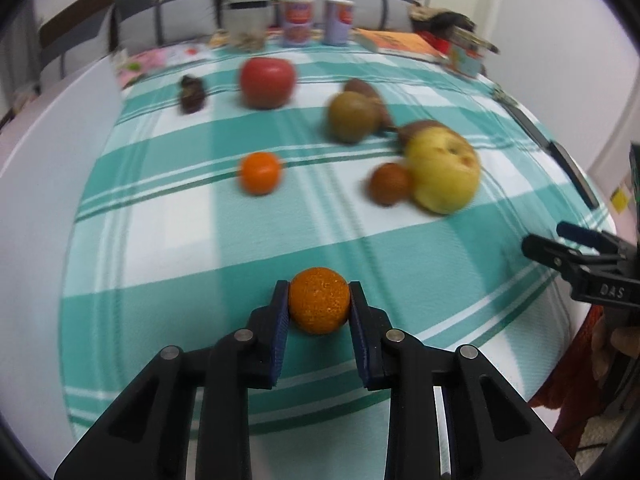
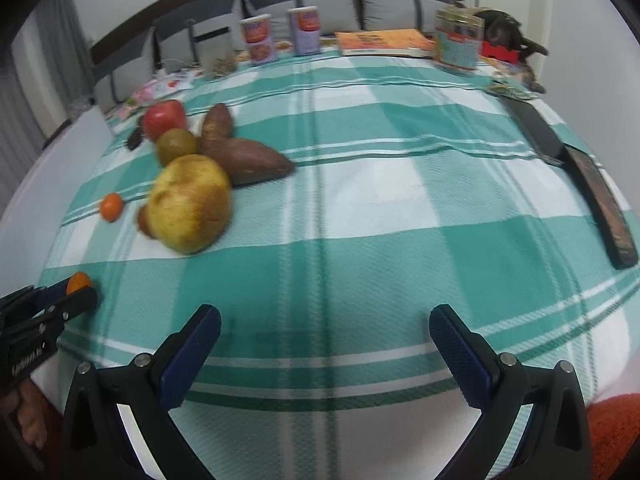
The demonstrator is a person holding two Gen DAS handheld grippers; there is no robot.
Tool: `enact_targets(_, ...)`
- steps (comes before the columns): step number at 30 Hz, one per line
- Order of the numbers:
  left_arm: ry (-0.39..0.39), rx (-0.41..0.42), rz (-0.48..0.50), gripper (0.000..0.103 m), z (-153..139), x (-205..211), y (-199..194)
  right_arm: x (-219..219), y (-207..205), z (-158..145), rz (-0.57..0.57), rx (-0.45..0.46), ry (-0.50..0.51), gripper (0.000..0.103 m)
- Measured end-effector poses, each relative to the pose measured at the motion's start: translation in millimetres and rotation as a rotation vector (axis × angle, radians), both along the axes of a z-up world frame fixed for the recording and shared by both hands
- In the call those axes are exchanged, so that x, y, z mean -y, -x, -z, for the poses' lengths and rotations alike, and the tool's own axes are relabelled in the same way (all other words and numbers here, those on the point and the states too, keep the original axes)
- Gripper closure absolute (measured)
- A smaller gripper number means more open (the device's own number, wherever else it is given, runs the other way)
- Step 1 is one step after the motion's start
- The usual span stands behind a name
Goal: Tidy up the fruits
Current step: 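Grasp the small orange with the left tool while the right tool grasps the yellow pear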
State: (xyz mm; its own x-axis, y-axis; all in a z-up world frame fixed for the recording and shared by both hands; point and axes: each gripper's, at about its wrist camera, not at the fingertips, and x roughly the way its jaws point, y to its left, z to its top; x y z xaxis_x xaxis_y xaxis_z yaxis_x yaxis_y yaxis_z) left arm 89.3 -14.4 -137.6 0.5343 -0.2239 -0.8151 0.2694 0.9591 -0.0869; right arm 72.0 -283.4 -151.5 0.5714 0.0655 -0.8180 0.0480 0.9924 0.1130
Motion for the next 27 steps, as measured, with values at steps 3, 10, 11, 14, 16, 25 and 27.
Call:
enact_targets(3,0.007,-0.005,-0.039,0.075,-0.4,-20.3,2.3,-11.5,-2.4,0.4,-0.069,-0.01,-0.05,0.0)
enact_targets(10,0.042,-0.006,-0.114,0.075,0.9,-50.3,4.2,-43.3,-21.4,-19.5,-0.281,0.009,-0.1,0.0)
enact_targets(11,0.047,-0.009,-0.119,0.075,1.6,-51.9,3.4,-52.1,-27.0,-19.9,-0.319,0.002,-0.082,0.0)
enact_targets(14,0.052,-0.01,-0.123,0.075,2.4,-53.9,3.1,-75.6,-45.2,-16.4,-0.371,0.002,0.013,0.002)
enact_targets(16,0.052,-0.012,-0.124,0.075,2.9,-54.4,4.1,-83.0,-61.0,-11.5,-0.354,-0.01,0.041,0.006)
enact_targets(25,0.043,-0.025,-0.11,0.075,7.7,-51.2,5.8,-73.7,-85.0,-3.9,-0.326,-0.031,-0.043,0.037)
enact_targets(27,0.044,-0.025,-0.106,0.075,7.9,-49.8,6.4,-69.3,-71.8,-5.8,-0.318,-0.059,-0.072,0.037)
